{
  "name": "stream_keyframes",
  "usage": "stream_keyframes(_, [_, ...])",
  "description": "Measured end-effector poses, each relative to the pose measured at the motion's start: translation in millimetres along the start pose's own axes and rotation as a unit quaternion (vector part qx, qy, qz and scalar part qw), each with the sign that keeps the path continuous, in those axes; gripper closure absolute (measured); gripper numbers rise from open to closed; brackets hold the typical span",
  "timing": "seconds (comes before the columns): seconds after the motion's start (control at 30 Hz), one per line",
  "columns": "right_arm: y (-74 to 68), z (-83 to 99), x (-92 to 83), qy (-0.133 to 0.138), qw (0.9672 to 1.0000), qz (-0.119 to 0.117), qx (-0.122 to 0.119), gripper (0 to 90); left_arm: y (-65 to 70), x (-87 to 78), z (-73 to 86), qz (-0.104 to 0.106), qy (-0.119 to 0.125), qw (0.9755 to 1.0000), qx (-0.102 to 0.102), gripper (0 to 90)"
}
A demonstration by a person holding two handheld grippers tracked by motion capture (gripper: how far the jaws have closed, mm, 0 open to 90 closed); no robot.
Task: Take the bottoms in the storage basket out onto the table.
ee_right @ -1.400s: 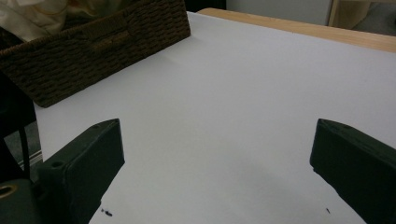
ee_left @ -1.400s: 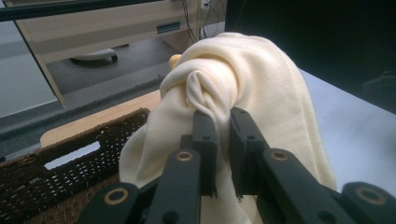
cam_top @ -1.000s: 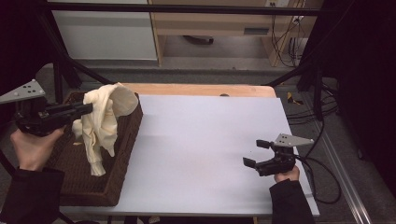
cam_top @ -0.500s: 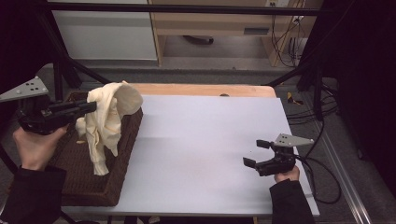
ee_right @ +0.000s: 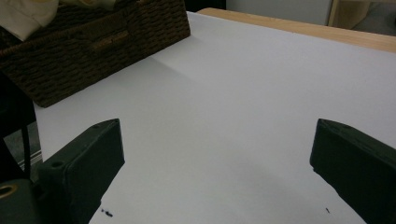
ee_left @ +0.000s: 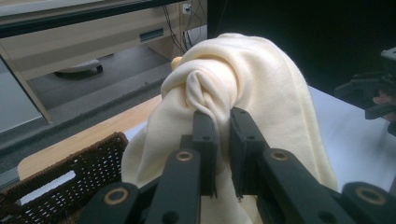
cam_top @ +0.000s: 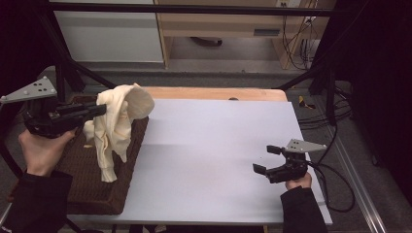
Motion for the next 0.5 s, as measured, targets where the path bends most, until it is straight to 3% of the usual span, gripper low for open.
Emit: stream_keyframes(0.5, [-0.2, -0.3, -0.6, 0.002, 1.0, -0.001, 0.001, 3.5, 19.6, 14.5, -15.6, 0.022, -0.003, 0.9996, 0.016, 81.8])
Point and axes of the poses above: each handheld gripper's, and its own axes: x roughly forward along the jaws, z roughly out of its underside, y roughly to its right, the point moved 1 cm from there along x, roughly forward along the jaws, and after that the axes turned 9 degrees about y, right-handed, at the moved point
